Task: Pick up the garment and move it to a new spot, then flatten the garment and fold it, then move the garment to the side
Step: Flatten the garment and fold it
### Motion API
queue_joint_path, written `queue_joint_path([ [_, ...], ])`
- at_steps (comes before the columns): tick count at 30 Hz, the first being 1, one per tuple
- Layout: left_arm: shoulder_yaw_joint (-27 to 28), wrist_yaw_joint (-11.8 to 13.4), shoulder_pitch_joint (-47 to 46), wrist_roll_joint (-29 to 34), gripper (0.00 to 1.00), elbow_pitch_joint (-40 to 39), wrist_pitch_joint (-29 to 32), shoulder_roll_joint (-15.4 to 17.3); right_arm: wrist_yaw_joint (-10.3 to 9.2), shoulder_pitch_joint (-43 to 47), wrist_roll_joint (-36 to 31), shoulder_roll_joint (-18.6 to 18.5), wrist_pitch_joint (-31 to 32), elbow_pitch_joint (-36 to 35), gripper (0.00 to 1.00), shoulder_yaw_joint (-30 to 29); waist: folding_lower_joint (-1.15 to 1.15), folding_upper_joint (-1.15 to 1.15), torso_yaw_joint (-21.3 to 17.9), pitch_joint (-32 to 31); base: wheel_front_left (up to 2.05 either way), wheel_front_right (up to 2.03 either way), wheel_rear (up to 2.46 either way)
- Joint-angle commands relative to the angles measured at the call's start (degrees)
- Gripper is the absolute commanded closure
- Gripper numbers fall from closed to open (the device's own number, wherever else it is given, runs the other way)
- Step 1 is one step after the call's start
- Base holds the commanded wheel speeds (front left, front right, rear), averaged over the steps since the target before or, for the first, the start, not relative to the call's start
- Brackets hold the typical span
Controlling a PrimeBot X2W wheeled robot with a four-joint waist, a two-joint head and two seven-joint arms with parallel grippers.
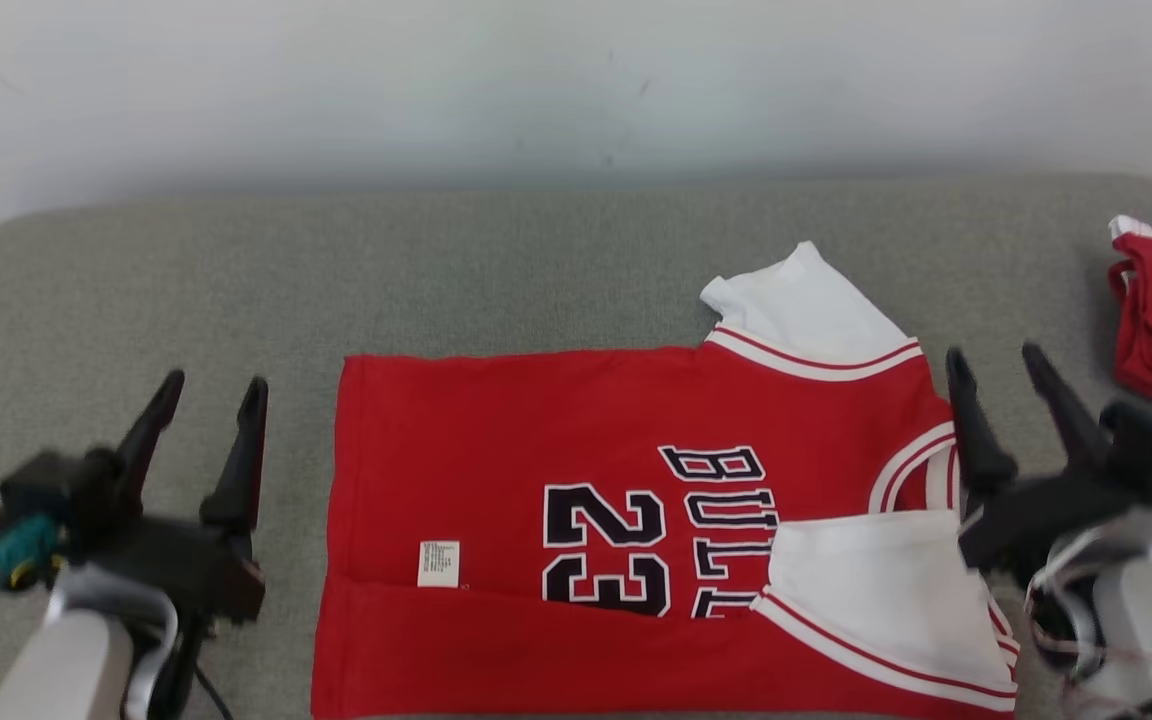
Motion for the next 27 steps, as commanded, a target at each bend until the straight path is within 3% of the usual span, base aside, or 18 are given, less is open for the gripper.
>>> queue_joint_path([
  [1, -1.8, 0.1, -4.1, -2.4, 0.00, 0.9, 1.8, 1.3, -0.13, -4.0, 0.2, -1.1, 2.2, 1.7, 0.00, 0.3, -0.01, -0.01, 0.3, 4.5, 0.00, 0.00, 0.00],
  [6, -6.7, 0.1, -12.3, -8.0, 0.00, 4.1, 6.9, 3.8, -0.13, -12.4, 0.1, -2.5, 5.5, 6.2, 0.00, 1.4, -0.01, -0.01, 0.7, 8.6, 0.00, 0.00, 0.00],
  [14, -19.2, 0.1, -25.9, -17.7, 0.00, 9.0, 17.3, 7.4, -0.13, -27.4, -0.4, -3.7, 10.0, 17.8, 0.00, 4.5, -0.01, -0.01, 1.4, 15.6, 0.00, 0.00, 0.00],
  [27, -32.2, 0.1, -38.1, -24.7, 0.00, 17.9, 24.6, 7.1, -0.13, -44.9, -3.0, -3.9, 13.2, 34.8, 0.00, 12.9, -0.01, -0.01, 3.1, 21.7, 0.00, 0.00, 0.00],
])
